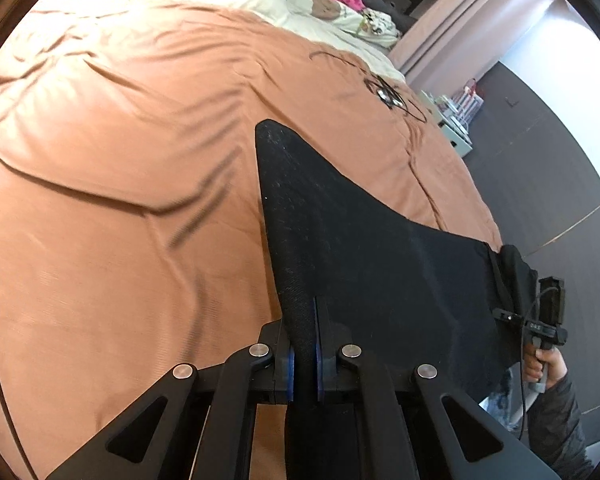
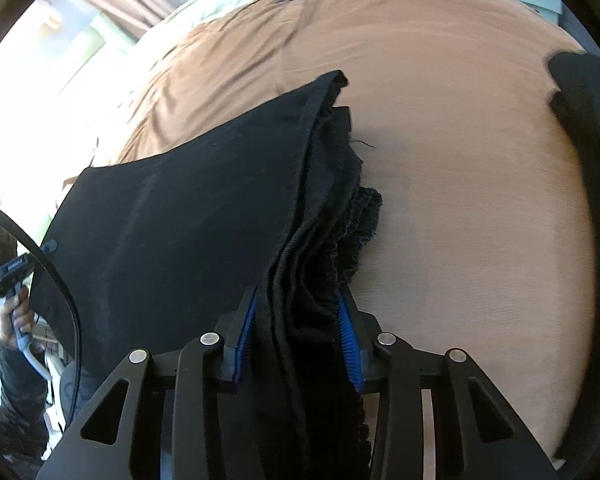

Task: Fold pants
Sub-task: 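Hold the pants edge with both tools, ready to fold again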

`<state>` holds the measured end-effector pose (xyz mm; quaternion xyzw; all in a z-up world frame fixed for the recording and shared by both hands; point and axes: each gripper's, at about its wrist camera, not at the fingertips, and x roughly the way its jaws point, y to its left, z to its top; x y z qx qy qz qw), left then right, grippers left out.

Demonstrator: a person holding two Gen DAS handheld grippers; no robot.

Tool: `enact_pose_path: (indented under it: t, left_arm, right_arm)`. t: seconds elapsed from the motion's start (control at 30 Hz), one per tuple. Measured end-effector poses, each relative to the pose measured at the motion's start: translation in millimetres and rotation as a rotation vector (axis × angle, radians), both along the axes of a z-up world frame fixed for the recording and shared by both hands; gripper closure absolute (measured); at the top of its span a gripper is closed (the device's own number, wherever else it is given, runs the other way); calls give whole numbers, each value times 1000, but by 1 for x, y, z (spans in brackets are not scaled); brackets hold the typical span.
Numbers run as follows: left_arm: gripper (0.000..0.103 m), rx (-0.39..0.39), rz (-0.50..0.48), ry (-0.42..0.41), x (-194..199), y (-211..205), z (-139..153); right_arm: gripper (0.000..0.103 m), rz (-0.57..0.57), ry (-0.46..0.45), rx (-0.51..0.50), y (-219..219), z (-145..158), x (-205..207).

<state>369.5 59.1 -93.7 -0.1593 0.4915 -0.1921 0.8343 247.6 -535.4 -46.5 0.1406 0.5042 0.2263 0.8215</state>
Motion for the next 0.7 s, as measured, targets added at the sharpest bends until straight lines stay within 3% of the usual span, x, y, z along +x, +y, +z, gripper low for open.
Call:
enact_pose_path:
  t: [0.27,0.6,0.7]
  left_arm:
    - [96,45,47,-2,1,58,4]
    - [96,49,79,8,2,114,0]
    - [95,37,69,35,0,113,-14]
  right_arm:
    - [75,87,-4,-28,73,3,10]
    - [75,135,6,-30,126,-3,17]
    - [75,127,-17,-128,132,-4,13]
